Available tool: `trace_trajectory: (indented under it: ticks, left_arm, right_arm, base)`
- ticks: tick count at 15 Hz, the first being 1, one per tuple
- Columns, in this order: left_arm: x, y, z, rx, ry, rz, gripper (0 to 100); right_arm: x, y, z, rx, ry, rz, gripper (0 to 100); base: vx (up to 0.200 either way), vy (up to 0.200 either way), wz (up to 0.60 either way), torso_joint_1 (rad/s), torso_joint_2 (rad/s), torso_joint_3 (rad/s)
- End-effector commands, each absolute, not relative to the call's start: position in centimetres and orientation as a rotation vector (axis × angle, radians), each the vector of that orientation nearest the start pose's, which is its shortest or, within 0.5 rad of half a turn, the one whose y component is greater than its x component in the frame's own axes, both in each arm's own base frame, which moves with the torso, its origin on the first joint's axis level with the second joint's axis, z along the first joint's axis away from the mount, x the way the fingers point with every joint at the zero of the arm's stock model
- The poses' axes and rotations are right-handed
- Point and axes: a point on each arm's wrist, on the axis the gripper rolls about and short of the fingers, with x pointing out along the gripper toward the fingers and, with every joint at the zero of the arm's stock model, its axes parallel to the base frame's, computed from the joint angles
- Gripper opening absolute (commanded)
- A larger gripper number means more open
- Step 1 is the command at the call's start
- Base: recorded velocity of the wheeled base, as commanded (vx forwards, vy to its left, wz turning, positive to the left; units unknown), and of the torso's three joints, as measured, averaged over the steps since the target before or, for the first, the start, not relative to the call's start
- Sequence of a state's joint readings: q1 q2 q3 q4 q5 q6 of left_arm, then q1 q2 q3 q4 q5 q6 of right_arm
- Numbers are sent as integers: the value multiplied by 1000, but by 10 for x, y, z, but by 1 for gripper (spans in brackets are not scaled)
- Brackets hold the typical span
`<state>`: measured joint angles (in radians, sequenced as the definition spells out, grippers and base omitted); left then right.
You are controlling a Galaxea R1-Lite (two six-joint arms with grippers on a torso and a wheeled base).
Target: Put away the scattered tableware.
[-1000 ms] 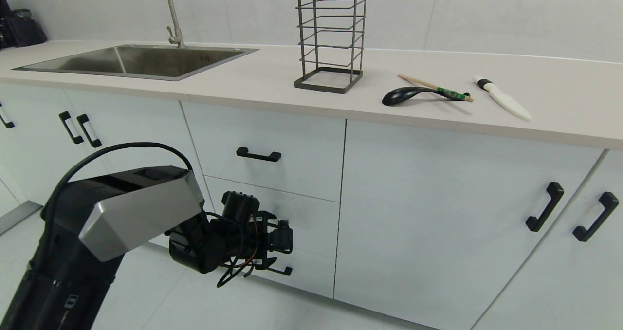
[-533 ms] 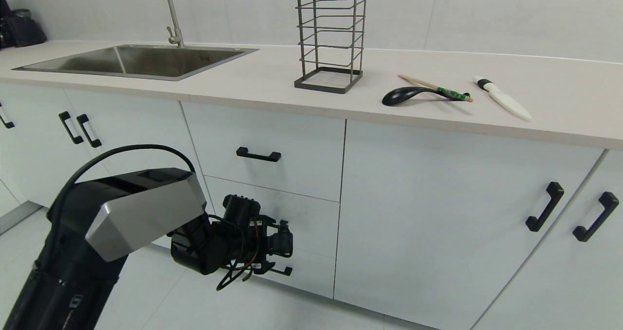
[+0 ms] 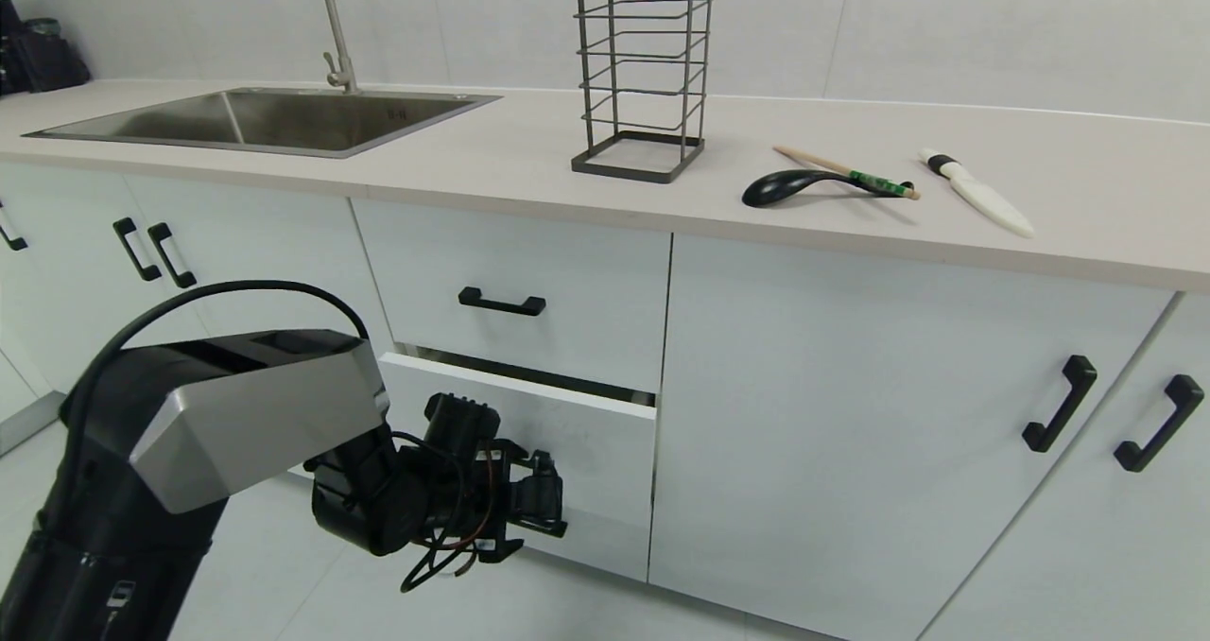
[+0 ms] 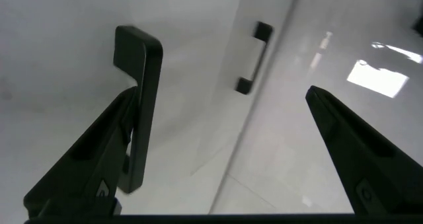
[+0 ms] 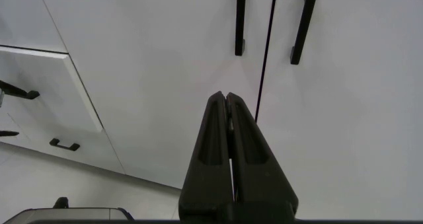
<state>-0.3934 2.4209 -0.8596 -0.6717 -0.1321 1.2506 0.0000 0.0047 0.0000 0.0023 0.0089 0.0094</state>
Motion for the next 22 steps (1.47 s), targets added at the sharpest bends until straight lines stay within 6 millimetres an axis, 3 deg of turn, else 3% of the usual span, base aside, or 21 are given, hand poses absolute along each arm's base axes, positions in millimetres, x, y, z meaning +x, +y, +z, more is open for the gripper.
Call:
trace_trajectory:
  ticks: [1,5,7,8,9,11,13,16,18,22]
  left_arm:
    - [339,-143,-49,1253,448,-972,100]
    - [321,-137,-37,1250,459,-980,100]
    - [311,-133,-17,1247,437,-966,100]
    - [300,-127,2,1246,413,-949,100]
    - [300,-127,2,1246,413,-949,100]
    - [256,-118,49,1229,334,-930,100]
    - [232,-117,69,1179,280,-928,100]
    - [234,-113,89,1113,225,-877,100]
    - [242,-110,86,1100,245,-865,100]
    - [278,-125,69,1102,259,-872,100]
  right_arm:
    - [-22,0,75,9,8,9,0]
    - [-22,0,75,9,8,9,0]
    - [-22,0,75,9,8,9,0]
    - [-22,0,75,9,8,9,0]
    - [-22,0,75,9,8,9,0]
    - [-22,0,75,9,8,9,0]
    - [-22,0,75,9,8,9,0]
    - [-22,0,75,9,8,9,0]
    - [-22,0,75,9,8,9,0]
    - [-22,0,75,9,8,9,0]
  base:
    - [0,0,0,0,0,0]
    - [0,0,0,0,0,0]
    - [0,0,0,0,0,0]
    - [0,0,0,0,0,0]
    - [0,0,0,0,0,0]
    - [0,0,0,0,0,0]
    - [0,0,0,0,0,0]
    - [0,0,0,0,0,0]
    - [0,0,0,0,0,0]
    - [0,0,0,0,0,0]
